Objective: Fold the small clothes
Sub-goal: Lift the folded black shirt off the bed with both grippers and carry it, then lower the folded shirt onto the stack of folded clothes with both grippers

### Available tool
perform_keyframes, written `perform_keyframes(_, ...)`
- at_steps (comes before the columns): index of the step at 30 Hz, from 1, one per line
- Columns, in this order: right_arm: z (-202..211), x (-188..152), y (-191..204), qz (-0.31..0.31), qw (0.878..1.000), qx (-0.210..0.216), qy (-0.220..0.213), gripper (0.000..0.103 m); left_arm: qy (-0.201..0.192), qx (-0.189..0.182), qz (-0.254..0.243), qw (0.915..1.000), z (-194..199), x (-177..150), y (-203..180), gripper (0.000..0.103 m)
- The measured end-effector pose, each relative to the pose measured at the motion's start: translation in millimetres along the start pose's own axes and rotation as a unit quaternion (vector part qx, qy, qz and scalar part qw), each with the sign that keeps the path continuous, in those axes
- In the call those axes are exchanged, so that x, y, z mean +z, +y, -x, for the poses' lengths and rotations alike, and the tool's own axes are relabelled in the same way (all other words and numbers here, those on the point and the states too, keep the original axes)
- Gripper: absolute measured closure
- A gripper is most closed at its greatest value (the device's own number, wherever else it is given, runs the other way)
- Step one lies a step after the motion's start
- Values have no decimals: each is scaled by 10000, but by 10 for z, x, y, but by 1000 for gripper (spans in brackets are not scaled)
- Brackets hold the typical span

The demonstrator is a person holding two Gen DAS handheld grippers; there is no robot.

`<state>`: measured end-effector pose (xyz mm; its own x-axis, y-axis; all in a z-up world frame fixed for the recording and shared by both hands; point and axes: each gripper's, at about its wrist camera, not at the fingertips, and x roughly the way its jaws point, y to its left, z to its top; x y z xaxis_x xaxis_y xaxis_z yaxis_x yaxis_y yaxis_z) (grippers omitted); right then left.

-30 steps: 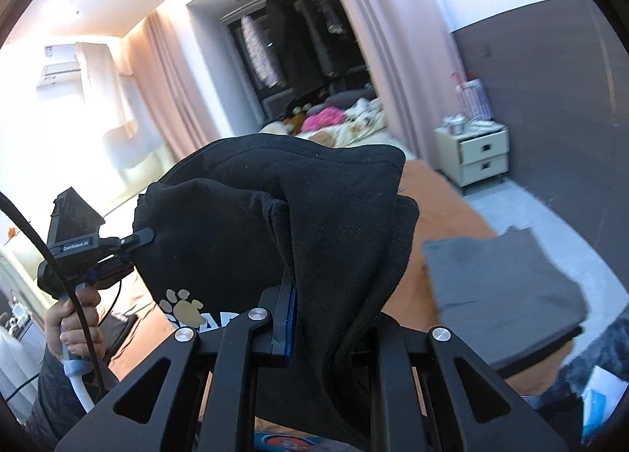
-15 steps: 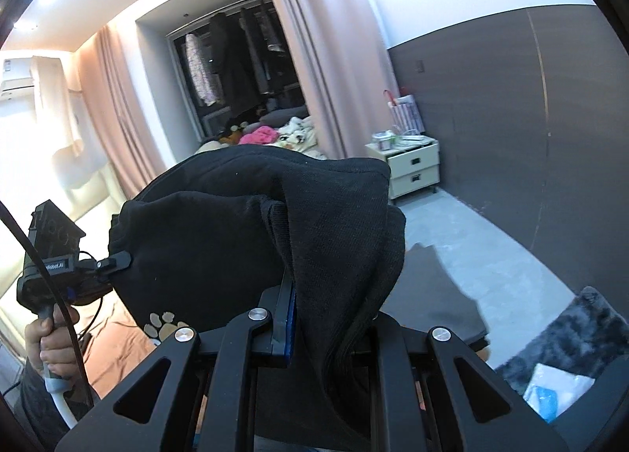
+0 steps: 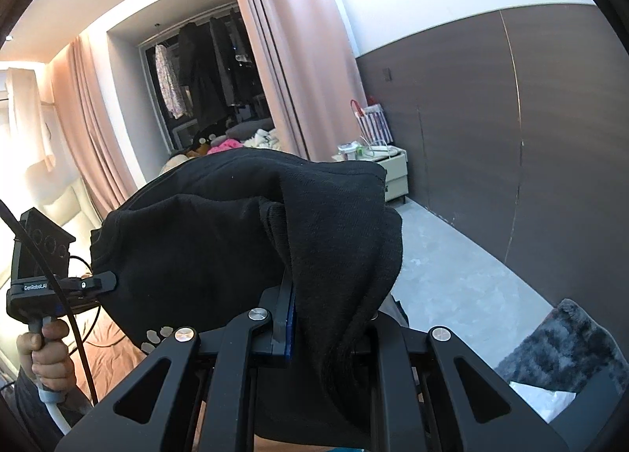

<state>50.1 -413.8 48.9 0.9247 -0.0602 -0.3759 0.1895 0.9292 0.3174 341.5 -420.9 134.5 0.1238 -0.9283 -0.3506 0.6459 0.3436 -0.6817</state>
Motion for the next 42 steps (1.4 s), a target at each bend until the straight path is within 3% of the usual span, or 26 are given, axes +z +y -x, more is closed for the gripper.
perform_keyframes(19,-900,-192,638,-109,9970,-247,720,93,279,661,631,9954,-752,554,1394,96)
perform_keyframes(31,-1270,-243,642,-115,9916,-238,1267,93,562,931,977,9893,-1243,654,2449,96)
perform_keyframes(33,-1376,-274,686,-103,9906,-252,1344,93,542,1114,936,9879,-1308,649,2596,96)
perform_keyframes(35,-1450,-282,637,-137,9879,-410,1491,92,675,1592,805,9816,-1452,619,2745,92)
perform_keyframes(37,-1399,-267,408,-132,9827,-671,1722,84,937,2090,867,9695,-1574,527,2928,86)
perform_keyframes(38,-1451,-299,378,-120,9779,-913,1879,79,986,2126,967,9673,-1588,469,3030,86)
perform_keyframes(39,-1426,-304,299,-125,9731,-1160,1985,69,999,2082,1068,9671,-1578,424,3106,86)
perform_keyframes(42,-1203,-299,251,-183,9736,-1290,1871,55,1039,2059,1292,9644,-1515,306,3279,76)
